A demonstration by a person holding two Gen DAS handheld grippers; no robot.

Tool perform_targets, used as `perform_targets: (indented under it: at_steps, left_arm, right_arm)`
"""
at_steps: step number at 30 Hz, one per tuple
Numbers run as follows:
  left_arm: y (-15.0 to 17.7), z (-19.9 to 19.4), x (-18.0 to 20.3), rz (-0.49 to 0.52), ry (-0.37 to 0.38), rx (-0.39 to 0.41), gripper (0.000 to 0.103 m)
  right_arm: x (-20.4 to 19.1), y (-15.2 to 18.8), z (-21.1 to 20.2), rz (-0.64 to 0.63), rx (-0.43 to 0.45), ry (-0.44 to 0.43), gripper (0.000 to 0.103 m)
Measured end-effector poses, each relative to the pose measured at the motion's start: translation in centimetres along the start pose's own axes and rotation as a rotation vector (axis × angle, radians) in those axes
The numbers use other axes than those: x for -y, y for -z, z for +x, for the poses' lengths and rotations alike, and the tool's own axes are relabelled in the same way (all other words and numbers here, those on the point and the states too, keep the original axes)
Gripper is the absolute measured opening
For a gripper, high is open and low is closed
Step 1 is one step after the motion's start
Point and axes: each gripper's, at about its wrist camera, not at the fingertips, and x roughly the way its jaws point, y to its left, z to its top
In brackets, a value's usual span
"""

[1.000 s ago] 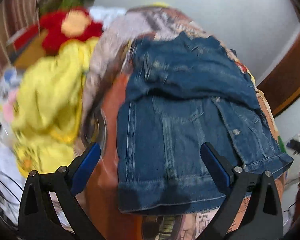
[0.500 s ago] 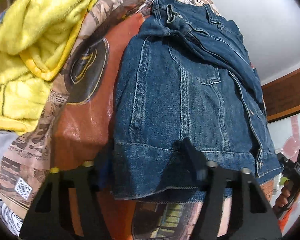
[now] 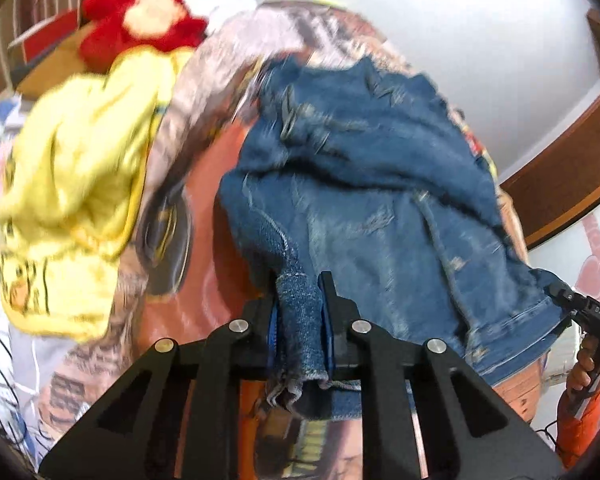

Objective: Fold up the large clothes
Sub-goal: 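Grasp the jacket hem edge with both grippers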

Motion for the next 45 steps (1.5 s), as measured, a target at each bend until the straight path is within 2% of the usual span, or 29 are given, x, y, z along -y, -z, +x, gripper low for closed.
perform_targets:
  at_steps: [5,9,13,16,19,25,34,39,42,45]
  left_arm:
    - [-3.3,-1.6,2.2,0.075,0.014,0.082,0.017]
    - [-6.2,-2.8,3.8,0.147,-0.015,0.168,0.017]
    - [-9.5,-3.2,4.3,0.156,-0.004,0.227,0.017]
    - [-12.2,-2.5,4.3,0.142,0.009,0.244,0.017]
    - [-15.1,-0.8,4.5,0.14,-0.021,0.242,0.017]
    - [-20.2,3.1,5.4,0.155,-0.095,0.233,0.016]
    - [-25.3,9.9,4.5,0.109,-0.125,0.186,0.016]
    - [-26.6,16.2,2.7,0.09,-0.186,0.102,0.017]
    - [-26.1,19.6,1.8,0.083,-0.227,0.045,0.018]
    - [-25.6,21.8,1.3,0.089,-0.241,0.02,0.019]
  right_arm:
    - [-2.2,-3.1,-0.7,-0.087,0.065,-0.002,0.016]
    - [-2.7,-6.2,-1.6,-0.09,0.144,-0.007,0.016]
    - [-2.9,-10.0,-2.0,-0.1,0.214,0.005,0.016]
    - [-3.0,-12.7,-1.7,-0.1,0.242,0.011,0.016]
    - [-2.6,-15.8,-0.6,-0.055,0.259,-0.01,0.016]
    - [-1.8,-20.9,2.4,-0.024,0.285,0.008,0.015]
    - [1.4,-26.6,9.8,0.045,0.231,0.072,0.016]
    - [3.4,-27.6,15.2,0.05,0.165,0.135,0.016]
    - [4.1,-27.3,17.8,0.008,0.125,0.181,0.016]
    - [4.8,-26.6,19.5,-0.047,0.082,0.22,0.016]
